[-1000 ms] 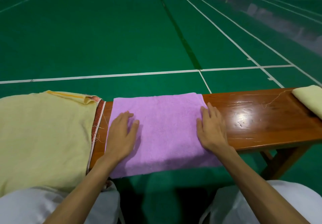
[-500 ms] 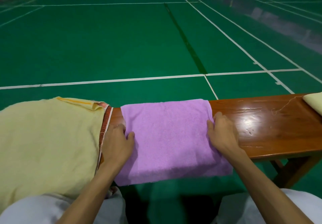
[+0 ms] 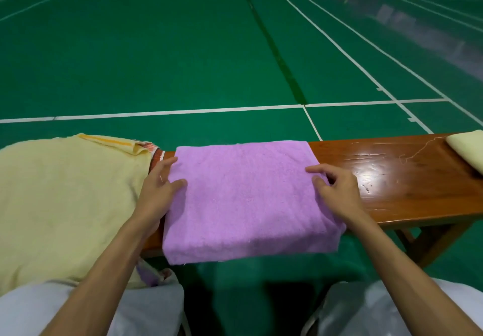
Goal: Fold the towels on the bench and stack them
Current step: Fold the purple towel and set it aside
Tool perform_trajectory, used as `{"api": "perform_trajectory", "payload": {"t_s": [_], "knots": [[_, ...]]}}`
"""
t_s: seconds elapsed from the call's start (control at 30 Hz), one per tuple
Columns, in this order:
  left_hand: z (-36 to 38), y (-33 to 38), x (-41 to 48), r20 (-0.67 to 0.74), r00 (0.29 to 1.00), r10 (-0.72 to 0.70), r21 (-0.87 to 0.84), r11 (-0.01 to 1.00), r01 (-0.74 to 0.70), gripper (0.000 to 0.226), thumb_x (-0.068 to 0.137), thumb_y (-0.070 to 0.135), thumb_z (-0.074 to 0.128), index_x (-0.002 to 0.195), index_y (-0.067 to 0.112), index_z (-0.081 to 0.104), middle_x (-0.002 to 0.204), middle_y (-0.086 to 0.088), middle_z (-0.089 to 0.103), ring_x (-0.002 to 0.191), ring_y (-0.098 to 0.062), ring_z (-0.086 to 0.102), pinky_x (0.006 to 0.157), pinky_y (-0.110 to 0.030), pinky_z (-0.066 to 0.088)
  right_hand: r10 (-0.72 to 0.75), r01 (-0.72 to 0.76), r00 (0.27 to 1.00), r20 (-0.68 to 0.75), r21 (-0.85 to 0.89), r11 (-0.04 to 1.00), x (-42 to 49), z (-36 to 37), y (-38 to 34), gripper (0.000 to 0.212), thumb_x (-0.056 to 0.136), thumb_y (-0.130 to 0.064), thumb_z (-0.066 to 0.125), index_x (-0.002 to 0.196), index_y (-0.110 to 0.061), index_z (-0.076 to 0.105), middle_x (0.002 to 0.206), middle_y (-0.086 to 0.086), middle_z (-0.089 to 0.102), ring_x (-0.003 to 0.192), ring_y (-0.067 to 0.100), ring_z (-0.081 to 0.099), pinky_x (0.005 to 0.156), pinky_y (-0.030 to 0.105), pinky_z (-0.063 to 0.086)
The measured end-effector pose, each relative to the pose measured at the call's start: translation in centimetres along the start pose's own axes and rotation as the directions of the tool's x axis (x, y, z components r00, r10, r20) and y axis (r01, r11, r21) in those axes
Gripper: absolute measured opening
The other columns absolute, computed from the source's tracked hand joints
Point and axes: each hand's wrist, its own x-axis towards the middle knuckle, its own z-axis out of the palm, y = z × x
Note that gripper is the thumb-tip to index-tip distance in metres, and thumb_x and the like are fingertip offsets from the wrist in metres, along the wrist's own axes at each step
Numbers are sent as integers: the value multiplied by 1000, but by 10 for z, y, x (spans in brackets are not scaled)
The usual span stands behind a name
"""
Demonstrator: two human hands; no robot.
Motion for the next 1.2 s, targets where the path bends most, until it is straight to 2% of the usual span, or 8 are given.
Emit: {"api": "perform_trajectory", "payload": {"t_s": [0.1,0.23,0.43,0.63,0.8,0.9,1.0,1.2], "knots": [[-2,0,-1,39,999,13,60,998,-15,24,102,12,61,112,27,76,134,8,57,122,-21,51,96,-37,46,19,-20,999,39,31,999,2,-3,3,28,94,-3,68,100,-28,78,105,-7,74,92,8,65,74,17,48],[-9,1,0,59,997,-44,149,988,35,22,101,12,62,101,24,81,131,2,60,121,-25,53,101,-41,48,49,-53,995,87,45,998,8,-11,7,30,91,-3,73,104,-29,79,113,-8,74,106,16,68,89,32,57],[-22,6,-3,109,994,-31,224,975,6,22,95,12,72,111,26,77,129,2,62,112,-21,58,89,-35,54,37,-24,990,139,-89,996,11,-26,8,34,89,-6,77,105,-35,78,112,-7,75,95,10,68,88,38,59],[-21,2,-6,-30,994,107,501,862,-77,25,87,17,82,111,15,79,105,0,71,82,-10,62,69,-25,53,9,12,985,171,-118,993,7,-31,2,33,89,-7,77,115,-27,77,118,-6,73,106,12,70,98,44,58],[-18,8,-12,-151,957,249,627,772,-102,19,84,32,85,99,21,83,84,2,74,70,-13,63,63,-27,50,-58,71,996,68,-206,976,1,-38,-5,18,90,-16,78,106,-24,81,105,-7,77,92,10,69,75,26,56],[-14,13,-14,-208,915,345,690,715,-113,15,83,31,85,95,23,83,100,-6,79,84,-27,66,66,-32,49,-70,76,997,30,-322,944,2,-42,-7,13,91,-20,77,103,-24,81,98,-9,75,84,4,63,63,18,42],[-9,17,-16,-96,885,455,742,626,-241,8,83,24,84,90,20,80,129,-7,71,115,-34,60,84,-45,52,-124,109,992,-3,-453,885,9,-42,-5,7,94,-21,73,97,-27,75,109,-2,69,98,18,57,77,32,49],[-7,19,-2,-30,880,474,598,714,-364,16,91,14,73,86,23,61,87,1,73,81,-26,65,68,-44,56,-209,199,978,14,-373,906,33,-42,-25,5,97,-16,65,97,-20,63,99,-2,63,97,22,54,86,47,53]]}}
